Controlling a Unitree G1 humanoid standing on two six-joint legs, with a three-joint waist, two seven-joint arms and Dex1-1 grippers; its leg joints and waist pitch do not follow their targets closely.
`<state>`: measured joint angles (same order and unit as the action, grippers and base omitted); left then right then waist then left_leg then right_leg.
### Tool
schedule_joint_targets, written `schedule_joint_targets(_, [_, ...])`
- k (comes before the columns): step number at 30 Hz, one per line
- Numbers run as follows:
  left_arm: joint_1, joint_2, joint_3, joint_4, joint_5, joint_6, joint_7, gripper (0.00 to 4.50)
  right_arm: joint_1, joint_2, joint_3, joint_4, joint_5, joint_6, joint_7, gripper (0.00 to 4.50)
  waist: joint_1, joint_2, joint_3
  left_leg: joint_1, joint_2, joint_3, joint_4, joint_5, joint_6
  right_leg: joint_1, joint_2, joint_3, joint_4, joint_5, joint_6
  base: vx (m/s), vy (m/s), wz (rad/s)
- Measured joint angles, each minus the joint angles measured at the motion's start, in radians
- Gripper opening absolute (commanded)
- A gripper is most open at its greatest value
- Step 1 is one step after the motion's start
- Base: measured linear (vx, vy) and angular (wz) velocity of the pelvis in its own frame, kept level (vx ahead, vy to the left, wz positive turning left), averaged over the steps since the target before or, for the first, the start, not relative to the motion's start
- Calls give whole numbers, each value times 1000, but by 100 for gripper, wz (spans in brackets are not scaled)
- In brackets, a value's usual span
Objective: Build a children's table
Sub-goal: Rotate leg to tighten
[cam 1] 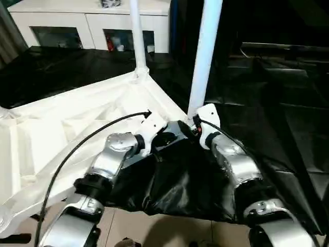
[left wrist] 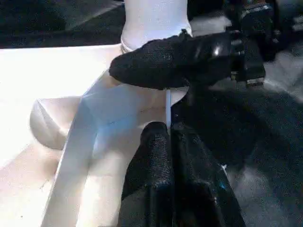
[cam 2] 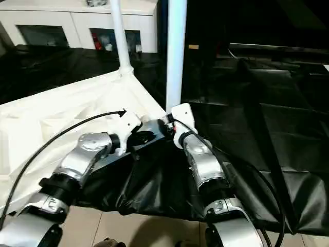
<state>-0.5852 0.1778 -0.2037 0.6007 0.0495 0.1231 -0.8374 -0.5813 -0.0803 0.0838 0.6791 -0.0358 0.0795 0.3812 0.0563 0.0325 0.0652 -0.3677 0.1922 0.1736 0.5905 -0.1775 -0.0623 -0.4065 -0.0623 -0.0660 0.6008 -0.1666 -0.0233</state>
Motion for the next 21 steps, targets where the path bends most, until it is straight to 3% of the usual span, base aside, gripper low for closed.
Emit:
schedule_joint_targets(10, [52, 94, -11, -52, -62, -45, -220, 0, 58, -208, 99, -123, 42, -54, 439, 348, 5, 0, 1, -1, 0, 0, 0, 0, 0, -1, 0, 0, 0, 0, 0, 0, 0, 0])
schedule_joint_targets(18, [80, 159, -18, -79, -108, -56, -370, 0, 80, -300, 130, -193, 112, -46, 720, 348, 14, -2, 2, -1, 1, 0, 2, 0, 1, 0, 0, 0, 1, 0, 0, 0, 0, 0])
schedule_joint_targets(21, [92, 183, -20, -95, -123, -55, -418, 0, 80, -322, 144, -215, 137, -23, 796, 315, 25, -2, 2, -1, 1, 0, 2, 0, 1, -1, 0, -1, 1, 0, 0, 0, 0, 0])
